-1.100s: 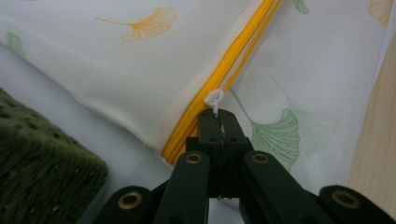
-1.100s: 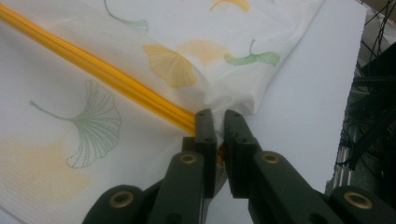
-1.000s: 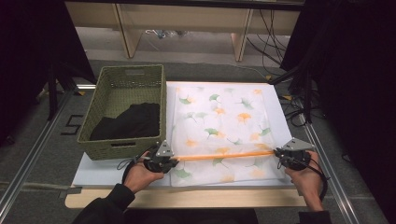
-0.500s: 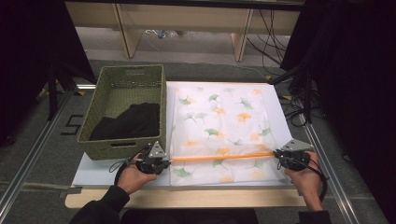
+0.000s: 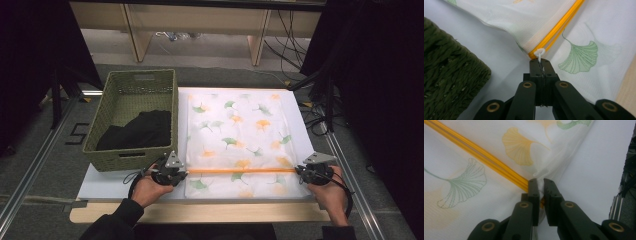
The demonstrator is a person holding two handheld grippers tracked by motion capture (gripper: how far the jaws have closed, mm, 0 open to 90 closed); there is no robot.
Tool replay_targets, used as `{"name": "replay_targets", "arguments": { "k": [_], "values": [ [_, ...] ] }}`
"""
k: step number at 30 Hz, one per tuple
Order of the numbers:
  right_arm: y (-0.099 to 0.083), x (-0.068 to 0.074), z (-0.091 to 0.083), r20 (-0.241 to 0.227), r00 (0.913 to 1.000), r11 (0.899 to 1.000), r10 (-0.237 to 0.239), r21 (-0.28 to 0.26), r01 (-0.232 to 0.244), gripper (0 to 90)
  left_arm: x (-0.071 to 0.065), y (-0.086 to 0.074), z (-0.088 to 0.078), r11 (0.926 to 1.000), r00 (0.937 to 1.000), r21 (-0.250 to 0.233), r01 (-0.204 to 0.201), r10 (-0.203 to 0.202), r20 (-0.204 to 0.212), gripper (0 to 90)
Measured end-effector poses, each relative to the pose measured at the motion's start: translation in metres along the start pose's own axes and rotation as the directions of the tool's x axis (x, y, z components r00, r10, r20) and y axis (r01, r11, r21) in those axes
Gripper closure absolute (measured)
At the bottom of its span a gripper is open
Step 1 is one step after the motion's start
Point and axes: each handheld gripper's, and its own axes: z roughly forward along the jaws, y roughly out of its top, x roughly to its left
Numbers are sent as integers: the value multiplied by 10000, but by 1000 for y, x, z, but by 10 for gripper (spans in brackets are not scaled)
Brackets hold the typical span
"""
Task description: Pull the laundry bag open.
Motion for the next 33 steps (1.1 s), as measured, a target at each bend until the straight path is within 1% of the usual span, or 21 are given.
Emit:
{"name": "replay_targets", "arguments": {
  "k": [4, 5, 6, 7, 8, 9, 10, 11, 13, 14, 17, 18, 19, 22, 23, 24, 26, 28, 29, 32, 33],
  "values": [
    [0, -1, 0, 120, 9999, 10000, -11, -84, 12, 799, 1, -1, 3, 9998, 9998, -19, 195, -195, -5, 891],
    [0, -3, 0, 374, 9993, 9999, 33, -160, -27, 682, 1, -1, 2, 9996, 9996, 29, 277, -277, -105, 872],
    [0, -3, 0, 374, 9993, 9999, 33, -160, -27, 682, 1, -1, 2, 9996, 9996, 29, 277, -277, -105, 855],
    [0, -2, -1, 395, 9987, 9994, 310, -160, -303, 629, 3, 0, 2, 9998, 9997, 4, 184, -184, -168, 855],
    [0, -6, 1, 505, 9987, 9986, 1, -532, 26, 583, 3, -1, 2, 9992, 9990, 17, 394, -393, -212, 808],
    [1, -4, 0, 653, 9970, 9962, 427, -780, -375, 508, 3, -1, 1, 9989, 9987, -43, 456, -457, -247, 720],
    [1, -4, 0, 653, 9970, 9962, 427, -780, -375, 508, 3, 0, 0, 9990, 9987, -116, 433, -436, -247, 720],
    [4, -2, 0, 689, 9966, 9934, 443, -1091, -366, 472, 1, 0, -4, 9991, 9990, -176, 391, -395, -212, 643],
    [6, -1, -3, 778, 9966, 9902, 255, -1388, -145, 456, -1, 1, -7, 9987, 9989, -297, 405, -412, -229, 554],
    [8, 1, -4, 787, 9960, 9862, 428, -1629, -295, 449, -2, 1, -8, 9985, 9986, -324, 431, -441, -301, 523],
    [11, 4, -7, 746, 9957, 9806, 549, -1919, -397, 439, -3, 1, -13, 9981, 9982, -458, 417, -436, -415, 456],
    [11, 4, -6, 749, 9965, 9787, 362, -2042, -202, 436, -3, 2, -16, 9981, 9979, -489, 378, -403, -516, 456],
    [12, 6, -7, 668, 9965, 9788, 510, -2013, -366, 435, -3, 2, -19, 9981, 9978, -517, 329, -358, -557, 431],
    [14, 9, -4, 412, 9991, 9805, 134, -1967, -50, 435, -4, 1, -26, 9963, 9961, -733, 438, -492, -739, 383],
    [16, 14, -4, 173, 9995, 9807, 246, -1945, -208, 430, -3, 1, -29, 9978, 9970, -623, 238, -283, -725, 356],
    [16, 14, -3, 182, 9998, 9799, 46, -1993, -8, 426, -5, -1, -32, 9955, 9957, -786, 522, -579, -716, 348],
    [17, 16, -2, 109, 9999, 9800, 40, -1988, -18, 423, -4, -1, -34, 9971, 9964, -683, 334, -386, -759, 342],
    [19, 18, 0, 75, 9994, 9782, -331, -2051, 339, 416, -6, -3, -37, 9962, 9962, -755, 442, -497, -721, 331],
    [22, 22, 1, -144, 9994, 9800, -306, -1973, 271, 412, -7, -3, -40, 9951, 9958, -886, 438, -506, -758, 321],
    [24, 26, 3, -251, 9988, 9803, -420, -1943, 363, 408, -10, -5, -43, 9926, 9941, -1042, 630, -717, -817, 313],
    [25, 28, 4, -328, 9985, 9804, -428, -1936, 357, 408, -9, -5, -45, 9941, 9953, -980, 455, -535, -808, 312]
  ]
}}
